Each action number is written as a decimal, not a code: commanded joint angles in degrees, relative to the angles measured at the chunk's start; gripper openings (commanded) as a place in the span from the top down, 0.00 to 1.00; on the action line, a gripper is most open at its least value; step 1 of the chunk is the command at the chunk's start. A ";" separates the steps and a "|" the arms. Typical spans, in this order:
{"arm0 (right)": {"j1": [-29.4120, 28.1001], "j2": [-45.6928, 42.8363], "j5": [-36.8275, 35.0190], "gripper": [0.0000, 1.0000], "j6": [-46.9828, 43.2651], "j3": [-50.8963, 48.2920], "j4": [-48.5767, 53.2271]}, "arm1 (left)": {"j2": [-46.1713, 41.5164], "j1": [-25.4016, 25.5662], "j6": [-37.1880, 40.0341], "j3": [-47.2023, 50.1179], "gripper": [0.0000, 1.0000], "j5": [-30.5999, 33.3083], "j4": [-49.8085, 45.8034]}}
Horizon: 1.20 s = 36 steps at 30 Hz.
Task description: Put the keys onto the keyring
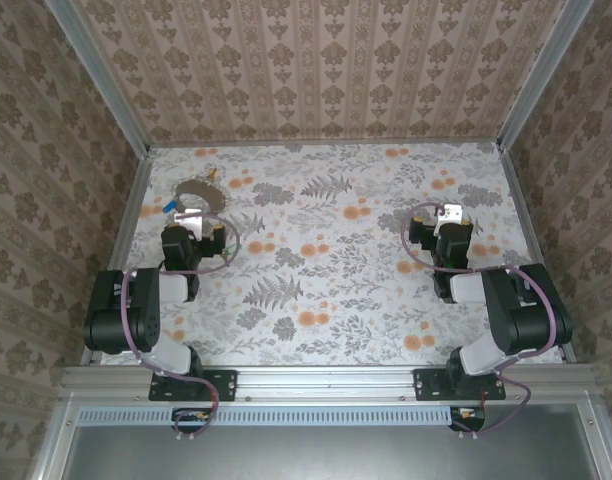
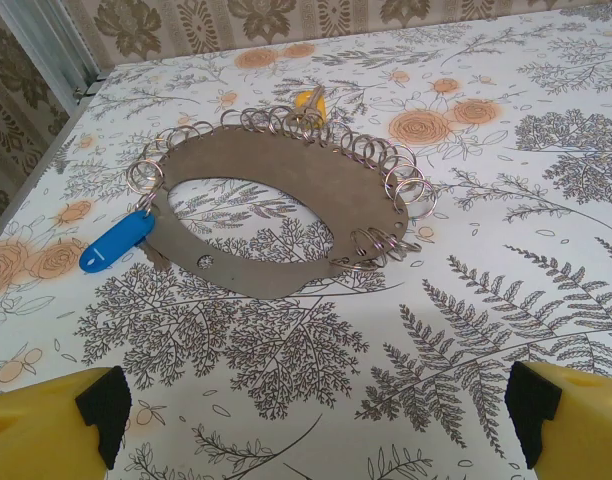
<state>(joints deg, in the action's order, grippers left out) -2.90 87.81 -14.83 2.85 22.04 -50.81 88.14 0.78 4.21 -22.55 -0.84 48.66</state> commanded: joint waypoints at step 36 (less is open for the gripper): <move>2.61 -29.00 -15.62 0.00 19.15 11.12 41.46 | -27.60 4.36 -12.07 -19.85 0.00 14.74 -46.92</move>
<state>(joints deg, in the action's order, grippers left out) -1.04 63.55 -21.37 10.70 23.20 -31.70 64.20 5.54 -0.89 -34.28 8.58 19.64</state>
